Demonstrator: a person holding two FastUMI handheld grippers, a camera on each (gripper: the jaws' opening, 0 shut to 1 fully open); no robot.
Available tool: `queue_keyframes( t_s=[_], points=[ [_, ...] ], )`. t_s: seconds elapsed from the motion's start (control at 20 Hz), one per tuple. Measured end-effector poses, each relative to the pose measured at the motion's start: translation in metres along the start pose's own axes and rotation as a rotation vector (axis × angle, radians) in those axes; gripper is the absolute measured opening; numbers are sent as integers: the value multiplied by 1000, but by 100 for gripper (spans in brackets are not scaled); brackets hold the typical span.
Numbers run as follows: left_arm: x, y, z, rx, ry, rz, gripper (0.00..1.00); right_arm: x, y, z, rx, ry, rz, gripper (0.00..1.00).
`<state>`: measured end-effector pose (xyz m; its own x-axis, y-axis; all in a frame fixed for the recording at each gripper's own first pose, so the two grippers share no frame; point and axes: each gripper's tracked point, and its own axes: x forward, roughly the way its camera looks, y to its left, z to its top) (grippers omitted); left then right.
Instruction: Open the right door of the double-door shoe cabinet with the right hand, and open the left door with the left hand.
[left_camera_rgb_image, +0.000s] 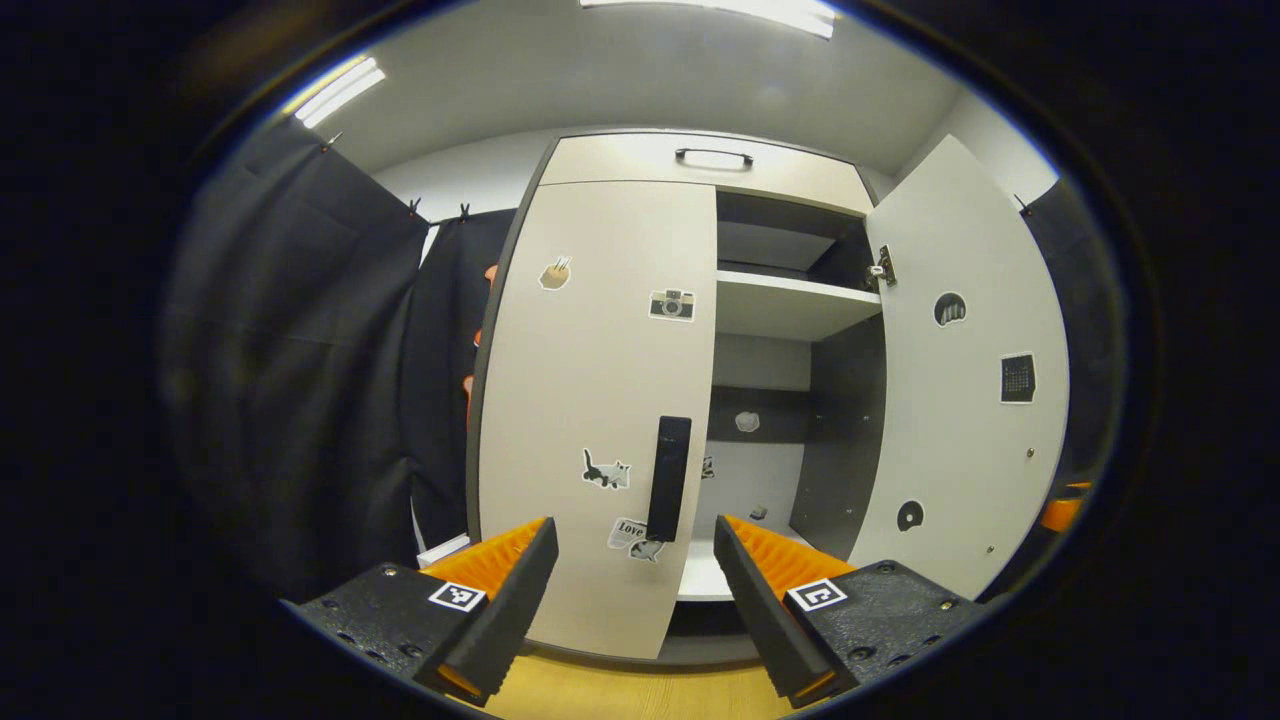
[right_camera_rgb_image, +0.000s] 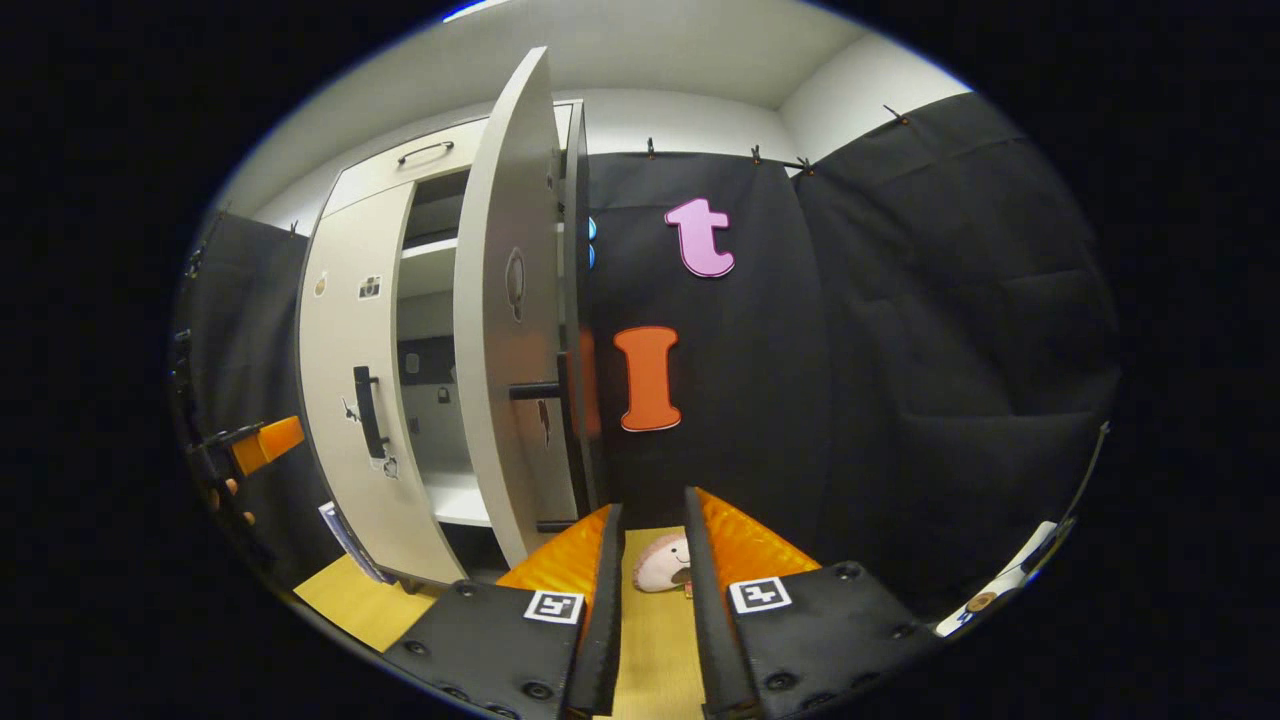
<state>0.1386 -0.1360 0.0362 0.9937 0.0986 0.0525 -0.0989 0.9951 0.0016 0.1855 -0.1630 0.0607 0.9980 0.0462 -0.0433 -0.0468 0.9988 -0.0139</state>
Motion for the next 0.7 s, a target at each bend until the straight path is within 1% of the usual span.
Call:
queue_keyframes(
  t_s=[0.05,0.1,0.15,0.2,0.25,0.3,0.35,0.4,0.45,0.55,0.65,0.7],
  points=[
    [7,1,-2,-6,-1,2,94,-2,-2,-2,-9,5,-3,53],
    [14,0,-5,-11,-1,4,95,-2,-10,-3,-20,7,-17,53],
    [22,-2,-7,-12,0,2,92,-2,-16,-3,-26,6,-26,68],
    [30,-3,-9,-9,1,-2,94,-3,-19,-2,-29,4,-33,76],
    [39,-4,-11,-7,0,-15,94,-4,-21,-2,-28,2,-37,78],
    [47,-6,-13,-10,-1,-27,94,-5,-23,-2,-22,-2,-43,75],
    [55,-6,-17,-18,9,-31,94,-5,-27,-1,-11,-5,-47,76],
    [63,-7,-23,-26,19,-36,94,-5,-31,1,3,-9,-50,79],
    [69,-7,-28,-23,37,-34,94,-8,-36,0,15,-12,-55,91],
    [83,-1,-32,9,43,-11,94,-12,-45,0,31,-16,-73,93],
    [96,-1,-34,16,36,-9,94,-14,-53,-2,39,-14,-91,93],
    [102,-3,-36,15,35,-18,95,-16,-55,-3,46,-12,-97,100]
  ],
)
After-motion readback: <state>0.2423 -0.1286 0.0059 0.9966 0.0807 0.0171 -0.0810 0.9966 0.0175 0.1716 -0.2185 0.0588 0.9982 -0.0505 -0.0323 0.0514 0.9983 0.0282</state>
